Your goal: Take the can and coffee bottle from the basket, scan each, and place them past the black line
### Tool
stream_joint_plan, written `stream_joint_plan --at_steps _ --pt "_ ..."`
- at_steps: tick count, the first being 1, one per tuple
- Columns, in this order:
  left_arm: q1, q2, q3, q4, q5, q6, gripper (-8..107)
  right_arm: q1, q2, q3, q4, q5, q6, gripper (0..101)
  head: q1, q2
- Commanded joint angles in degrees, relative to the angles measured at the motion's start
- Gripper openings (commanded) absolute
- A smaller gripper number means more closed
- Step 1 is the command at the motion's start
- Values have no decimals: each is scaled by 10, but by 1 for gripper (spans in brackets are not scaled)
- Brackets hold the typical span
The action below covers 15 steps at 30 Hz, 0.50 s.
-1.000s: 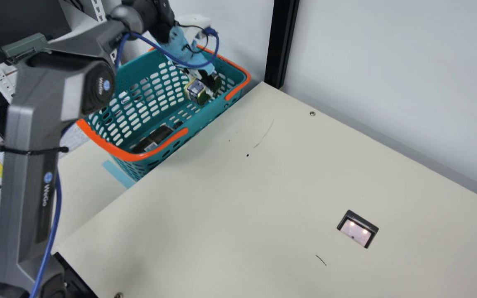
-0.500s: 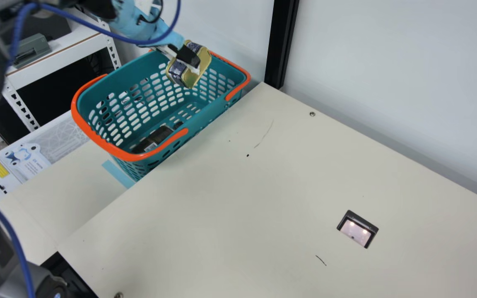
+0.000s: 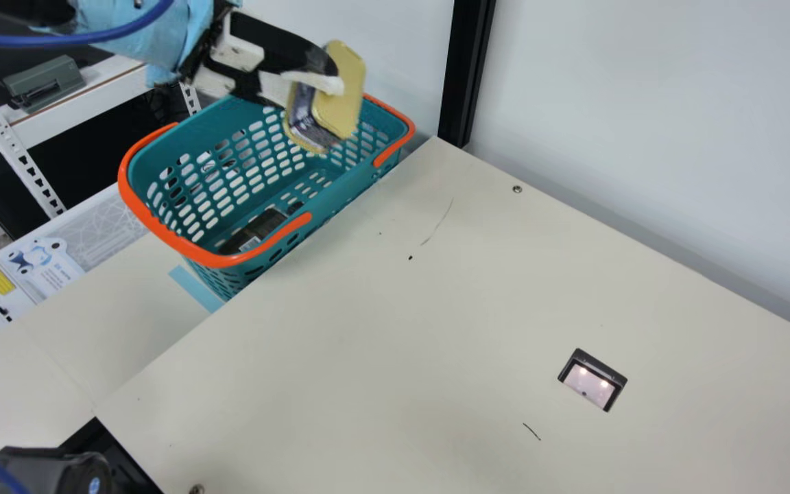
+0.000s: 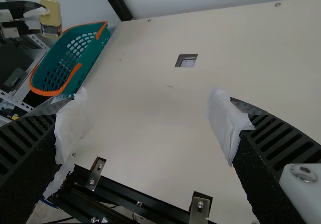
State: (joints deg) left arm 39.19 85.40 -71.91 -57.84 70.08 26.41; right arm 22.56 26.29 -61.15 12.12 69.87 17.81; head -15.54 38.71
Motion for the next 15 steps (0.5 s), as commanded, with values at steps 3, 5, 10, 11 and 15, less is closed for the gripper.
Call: stream_joint_plan --at_steps 3,5,10,11,15 --pt "0 0 0 1 -4 0 10 0 0 0 0 0 0 101 -14 10" --pt "0 0 0 3 -3 0 10 0 0 0 0 0 0 101 -14 10" --pt "-10 -6 8 -6 -2 -15 10 0 0 0 0 0 0 101 -14 10" --pt "-16 -10 18 -12 -2 -21 10 0 0 0 0 0 0 101 -14 10" --pt "-42 -32 66 -43 -2 -50 10 0 0 0 0 0 0 101 -14 10"
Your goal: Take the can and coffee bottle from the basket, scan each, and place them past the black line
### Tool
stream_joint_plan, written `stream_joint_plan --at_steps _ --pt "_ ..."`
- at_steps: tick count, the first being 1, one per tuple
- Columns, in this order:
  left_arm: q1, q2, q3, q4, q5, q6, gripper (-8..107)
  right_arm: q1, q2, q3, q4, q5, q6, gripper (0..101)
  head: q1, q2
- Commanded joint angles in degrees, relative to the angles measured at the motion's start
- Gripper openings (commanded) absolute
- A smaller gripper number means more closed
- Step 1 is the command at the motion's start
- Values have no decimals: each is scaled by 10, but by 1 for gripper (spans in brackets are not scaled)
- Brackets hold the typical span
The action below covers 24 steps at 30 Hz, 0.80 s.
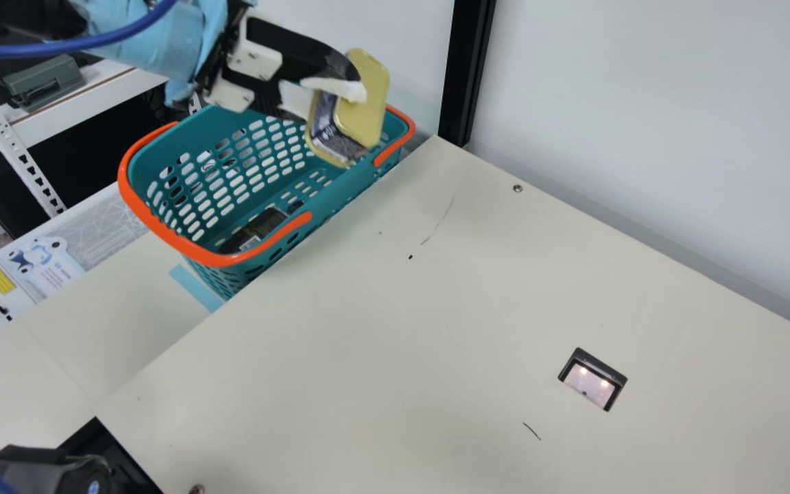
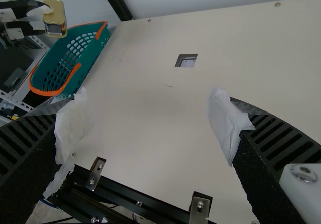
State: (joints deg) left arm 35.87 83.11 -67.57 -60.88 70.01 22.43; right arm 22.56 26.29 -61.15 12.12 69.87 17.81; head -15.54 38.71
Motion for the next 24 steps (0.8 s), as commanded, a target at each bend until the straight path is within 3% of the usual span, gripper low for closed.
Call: stream_joint_plan --at_steps 1,10,24 --pt "-16 -15 35 -21 -1 -17 10 0 0 0 0 0 0 101 -14 10" --pt "-81 -71 135 -126 -1 -90 10 0 0 0 0 0 0 101 -14 10" --pt "-185 -146 237 -319 -1 -250 10 0 0 0 0 0 0 101 -14 10"
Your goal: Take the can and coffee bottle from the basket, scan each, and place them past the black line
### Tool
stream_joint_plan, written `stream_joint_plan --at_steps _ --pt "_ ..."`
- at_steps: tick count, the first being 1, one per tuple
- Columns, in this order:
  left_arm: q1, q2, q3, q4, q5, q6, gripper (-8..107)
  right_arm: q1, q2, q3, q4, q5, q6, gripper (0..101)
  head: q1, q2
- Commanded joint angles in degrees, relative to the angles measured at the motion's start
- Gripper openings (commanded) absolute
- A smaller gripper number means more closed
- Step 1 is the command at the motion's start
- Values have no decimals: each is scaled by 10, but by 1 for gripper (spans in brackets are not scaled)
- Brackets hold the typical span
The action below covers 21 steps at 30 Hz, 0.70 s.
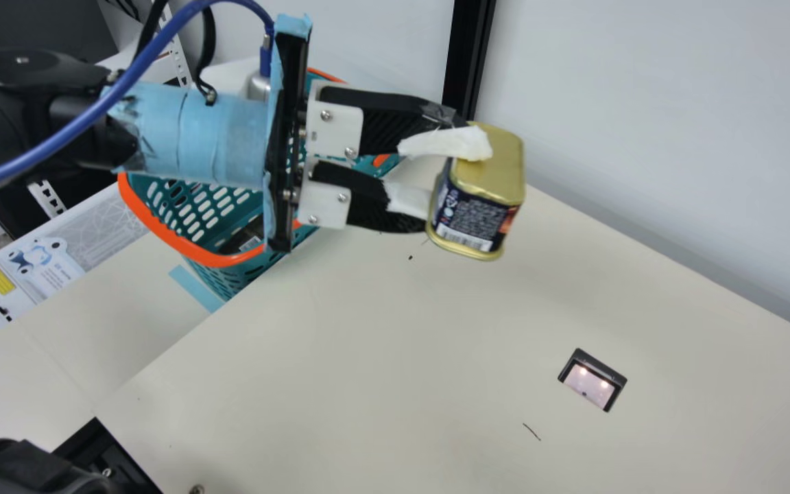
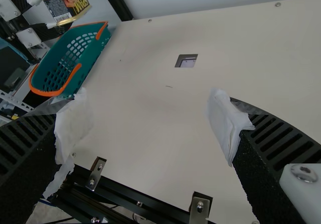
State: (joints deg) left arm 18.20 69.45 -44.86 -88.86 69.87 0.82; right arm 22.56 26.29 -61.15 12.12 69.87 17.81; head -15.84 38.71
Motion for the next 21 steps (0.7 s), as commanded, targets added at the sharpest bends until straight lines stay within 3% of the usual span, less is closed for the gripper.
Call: stream_joint_plan --at_steps 1,6,7,21 --pt "-12 -17 17 -51 0 -48 10 0 0 0 0 0 0 101 -11 10" --pt "8 -53 38 -41 0 -106 10 0 0 0 0 0 0 101 -11 10" --pt "-1 -44 36 -64 1 -82 10 0 0 0 0 0 0 101 -11 10" --pt "8 -52 36 -66 -1 -105 10 0 0 0 0 0 0 101 -11 10"
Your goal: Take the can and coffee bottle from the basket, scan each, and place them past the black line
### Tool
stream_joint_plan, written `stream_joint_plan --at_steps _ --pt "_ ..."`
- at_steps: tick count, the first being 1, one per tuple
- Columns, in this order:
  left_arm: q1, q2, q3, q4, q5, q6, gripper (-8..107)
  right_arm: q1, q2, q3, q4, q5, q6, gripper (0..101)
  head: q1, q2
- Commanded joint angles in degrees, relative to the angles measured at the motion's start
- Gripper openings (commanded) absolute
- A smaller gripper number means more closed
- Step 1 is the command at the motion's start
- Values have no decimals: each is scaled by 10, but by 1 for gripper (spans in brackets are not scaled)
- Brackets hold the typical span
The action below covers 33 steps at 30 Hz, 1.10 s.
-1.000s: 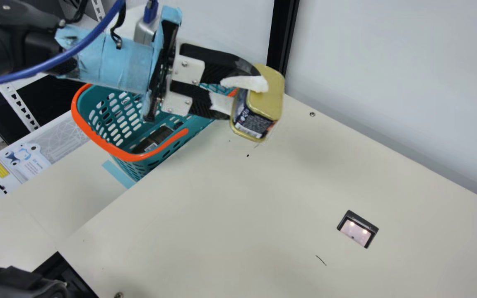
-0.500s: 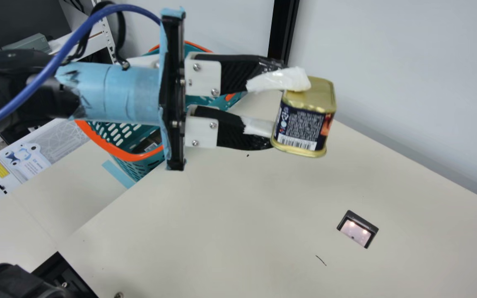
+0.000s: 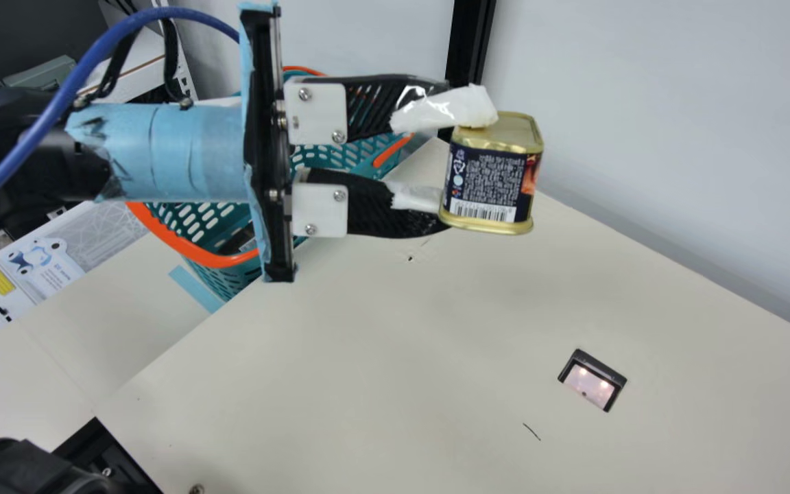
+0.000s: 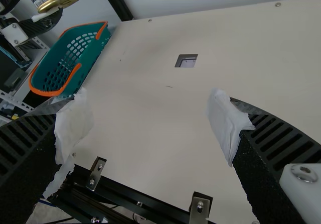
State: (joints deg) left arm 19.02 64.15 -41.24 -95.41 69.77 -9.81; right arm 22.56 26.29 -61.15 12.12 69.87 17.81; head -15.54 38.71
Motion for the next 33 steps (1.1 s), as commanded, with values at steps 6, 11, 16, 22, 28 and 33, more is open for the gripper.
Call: stream_joint_plan --at_steps 6,11,16,22,28,33 --pt "-3 -11 9 0 0 -9 10 0 0 0 0 0 0 101 -14 10" --pt "-2 -35 22 0 1 -30 10 0 0 0 0 0 0 101 -14 10" --pt "-2 -59 29 -1 1 -47 10 0 0 0 0 0 0 101 -14 10" --pt "-7 -81 35 -9 1 -64 10 0 0 0 0 0 0 101 -14 10" --pt "-9 -99 40 -15 1 -79 10 0 0 0 0 0 0 101 -14 10" --pt "-9 -99 39 -15 3 -80 10 0 0 0 0 0 0 101 -14 10"
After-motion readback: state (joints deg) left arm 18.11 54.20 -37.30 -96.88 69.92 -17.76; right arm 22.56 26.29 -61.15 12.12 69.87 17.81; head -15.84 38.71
